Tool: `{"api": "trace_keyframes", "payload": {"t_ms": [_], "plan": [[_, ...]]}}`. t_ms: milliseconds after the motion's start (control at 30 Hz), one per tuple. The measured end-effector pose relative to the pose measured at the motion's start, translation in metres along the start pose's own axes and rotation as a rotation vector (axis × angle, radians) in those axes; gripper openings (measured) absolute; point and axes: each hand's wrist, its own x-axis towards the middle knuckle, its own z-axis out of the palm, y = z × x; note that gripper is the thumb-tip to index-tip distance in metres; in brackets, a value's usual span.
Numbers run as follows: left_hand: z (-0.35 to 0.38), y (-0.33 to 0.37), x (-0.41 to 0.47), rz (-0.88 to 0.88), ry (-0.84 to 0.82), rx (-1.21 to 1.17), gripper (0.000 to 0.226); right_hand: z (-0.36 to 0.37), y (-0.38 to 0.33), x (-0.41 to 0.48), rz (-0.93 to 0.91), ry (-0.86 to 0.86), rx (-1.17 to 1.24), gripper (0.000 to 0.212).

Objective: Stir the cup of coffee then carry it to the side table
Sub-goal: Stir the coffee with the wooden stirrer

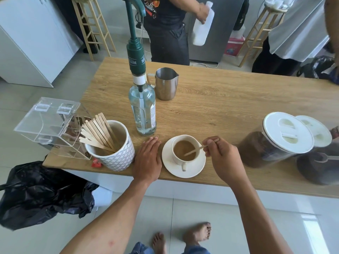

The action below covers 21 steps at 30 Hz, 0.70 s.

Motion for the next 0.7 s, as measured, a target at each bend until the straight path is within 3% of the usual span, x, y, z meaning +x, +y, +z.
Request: {"api": "trace_keyframes", "payload": {"t_ms": [100, 267, 367, 533, 700], "plan": [[-0.001, 0.001, 0.0, 0.006, -0.002, 0.002, 0.05, -0.004, 0.002, 0.002, 0.019, 0.062, -0.009, 0.025], [0.001, 0.0, -0.001, 0.004, 0.006, -0.005, 0.05, -0.001, -0.002, -0.002, -0.012, -0.008, -0.023, 0.024], [0.002, 0.003, 0.0, 0.014, 0.01, -0.013, 0.05, -0.006, 0.001, 0.0, 0.006, 0.063, -0.026, 0.024], [0.003, 0.001, -0.003, 0.003, 0.001, -0.013, 0.051, -0.006, -0.002, -0.002, -0.013, -0.035, -0.025, 0.027], [-0.002, -0.003, 0.002, 0.002, 0.007, -0.013, 0.05, -0.007, -0.008, 0.001, -0.03, 0.039, -0.049, 0.023]]}}
